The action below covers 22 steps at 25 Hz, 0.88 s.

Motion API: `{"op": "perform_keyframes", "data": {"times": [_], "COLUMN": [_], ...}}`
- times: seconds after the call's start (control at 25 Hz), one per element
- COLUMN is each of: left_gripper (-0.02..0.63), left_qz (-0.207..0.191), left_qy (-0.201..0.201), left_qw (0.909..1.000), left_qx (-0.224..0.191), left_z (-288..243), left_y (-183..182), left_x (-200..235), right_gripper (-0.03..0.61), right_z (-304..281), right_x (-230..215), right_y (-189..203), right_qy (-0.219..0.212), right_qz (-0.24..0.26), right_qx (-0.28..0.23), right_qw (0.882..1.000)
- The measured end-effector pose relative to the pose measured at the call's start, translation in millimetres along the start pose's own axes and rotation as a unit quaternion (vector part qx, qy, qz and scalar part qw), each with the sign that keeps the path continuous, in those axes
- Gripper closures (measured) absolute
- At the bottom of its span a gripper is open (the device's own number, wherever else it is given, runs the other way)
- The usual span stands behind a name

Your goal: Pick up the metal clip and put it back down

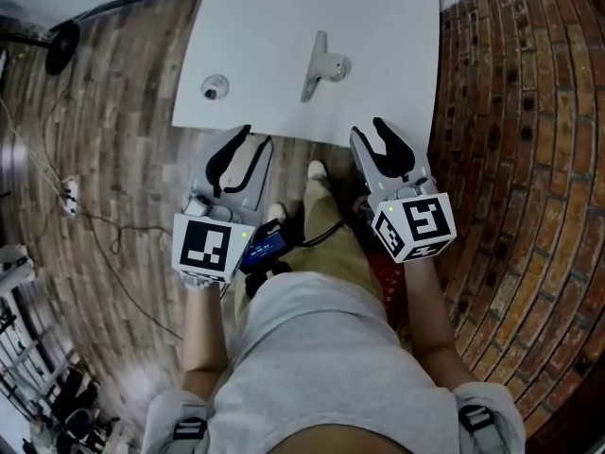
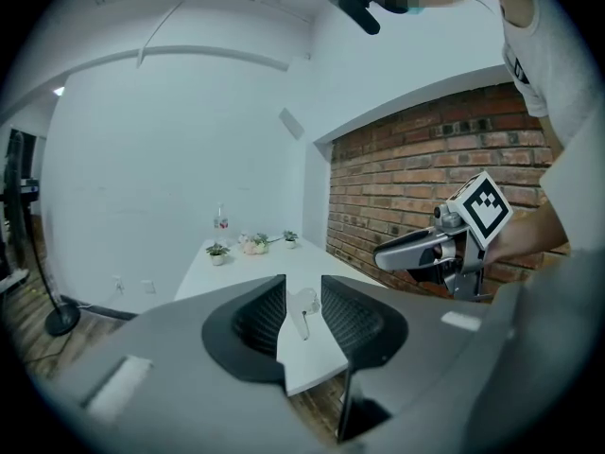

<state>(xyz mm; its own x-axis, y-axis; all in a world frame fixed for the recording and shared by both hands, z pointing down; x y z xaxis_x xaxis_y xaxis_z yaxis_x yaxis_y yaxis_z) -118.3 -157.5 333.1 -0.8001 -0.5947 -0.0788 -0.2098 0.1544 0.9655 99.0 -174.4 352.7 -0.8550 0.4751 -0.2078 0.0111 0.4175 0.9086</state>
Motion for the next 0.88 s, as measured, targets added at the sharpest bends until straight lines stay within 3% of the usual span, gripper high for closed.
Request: {"op": "perform_keyframes", "data": {"times": [0.64, 0.88], "left_gripper": [0.493, 0.492], "left_qz": [0.036, 0.055], "left_qy": [-0.031, -0.039], "left_qw": [0.9981, 0.9965], "left_qx": [0.039, 0.050], "left_z": [-54, -60], "left_y": [39, 51], "left_x": [29, 34], "right_gripper": [0.430, 0.431], "right_z": [-97, -131], "right_x": [-51, -64], "right_y": [20, 32], "right_qy": [-0.008, 0.003], "right_qz": [-0.032, -0.074], "right_qx": [0.064, 0.085], "right_qw": [0.997, 0.994]}}
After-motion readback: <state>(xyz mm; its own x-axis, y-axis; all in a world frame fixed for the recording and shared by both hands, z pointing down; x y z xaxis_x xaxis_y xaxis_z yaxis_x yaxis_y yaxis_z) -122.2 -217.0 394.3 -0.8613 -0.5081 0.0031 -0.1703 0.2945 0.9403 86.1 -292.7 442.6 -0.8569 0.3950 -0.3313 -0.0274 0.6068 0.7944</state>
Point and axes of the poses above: the fingertips, and each gripper's own axes: z backward along the fingers, x to its left, y out of its underside, the point moved 7 cm from there along z, backward along the fingers, and after that the axes turned 6 degrees about -z, right-handed, at the moved point
